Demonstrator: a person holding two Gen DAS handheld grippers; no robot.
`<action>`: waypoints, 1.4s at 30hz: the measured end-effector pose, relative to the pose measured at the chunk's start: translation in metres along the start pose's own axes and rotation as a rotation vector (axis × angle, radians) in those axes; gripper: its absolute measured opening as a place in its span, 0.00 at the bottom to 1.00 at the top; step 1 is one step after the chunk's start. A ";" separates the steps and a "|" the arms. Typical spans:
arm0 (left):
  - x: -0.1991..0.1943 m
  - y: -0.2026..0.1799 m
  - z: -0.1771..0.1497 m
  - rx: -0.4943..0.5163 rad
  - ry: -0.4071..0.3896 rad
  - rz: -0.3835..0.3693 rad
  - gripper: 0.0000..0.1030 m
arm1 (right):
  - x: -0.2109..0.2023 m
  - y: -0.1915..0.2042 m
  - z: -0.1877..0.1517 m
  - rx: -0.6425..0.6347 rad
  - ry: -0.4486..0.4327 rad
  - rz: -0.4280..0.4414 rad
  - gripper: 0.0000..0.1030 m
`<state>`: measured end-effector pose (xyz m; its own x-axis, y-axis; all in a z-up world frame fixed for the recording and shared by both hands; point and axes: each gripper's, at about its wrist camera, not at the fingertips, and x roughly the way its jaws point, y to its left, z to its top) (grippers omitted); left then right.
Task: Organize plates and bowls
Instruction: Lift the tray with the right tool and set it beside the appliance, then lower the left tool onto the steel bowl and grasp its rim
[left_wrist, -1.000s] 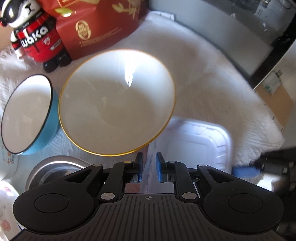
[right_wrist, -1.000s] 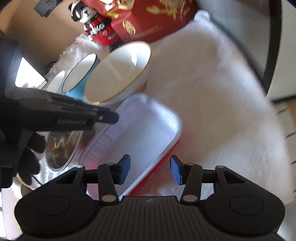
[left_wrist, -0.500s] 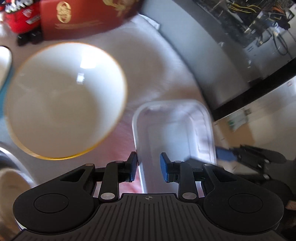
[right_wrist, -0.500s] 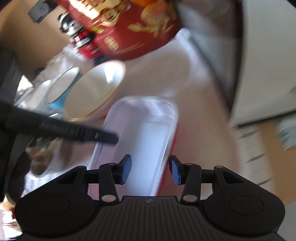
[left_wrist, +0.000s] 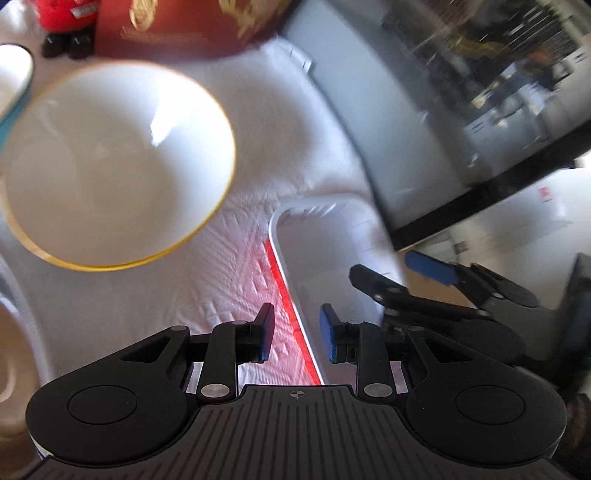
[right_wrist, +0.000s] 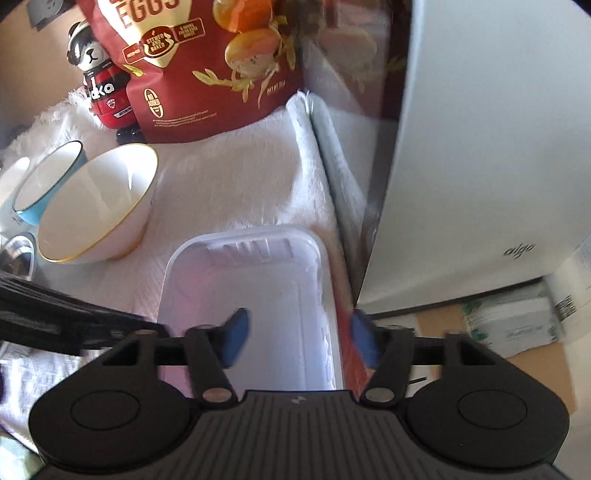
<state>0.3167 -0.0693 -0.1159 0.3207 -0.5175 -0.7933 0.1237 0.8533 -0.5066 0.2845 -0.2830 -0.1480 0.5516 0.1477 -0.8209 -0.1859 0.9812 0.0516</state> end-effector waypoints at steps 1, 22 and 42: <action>-0.013 0.002 -0.003 0.007 -0.025 -0.015 0.28 | -0.004 0.006 -0.002 -0.026 -0.024 -0.030 0.68; -0.191 0.177 -0.100 -0.374 -0.363 0.267 0.28 | -0.018 0.189 0.015 -0.038 -0.037 0.244 0.86; -0.148 0.181 -0.083 -0.307 -0.258 0.357 0.28 | 0.031 0.228 0.004 -0.016 0.141 0.411 0.71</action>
<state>0.2135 0.1562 -0.1186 0.5177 -0.1332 -0.8451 -0.3028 0.8953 -0.3266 0.2627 -0.0539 -0.1594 0.3130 0.5058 -0.8038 -0.3795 0.8425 0.3824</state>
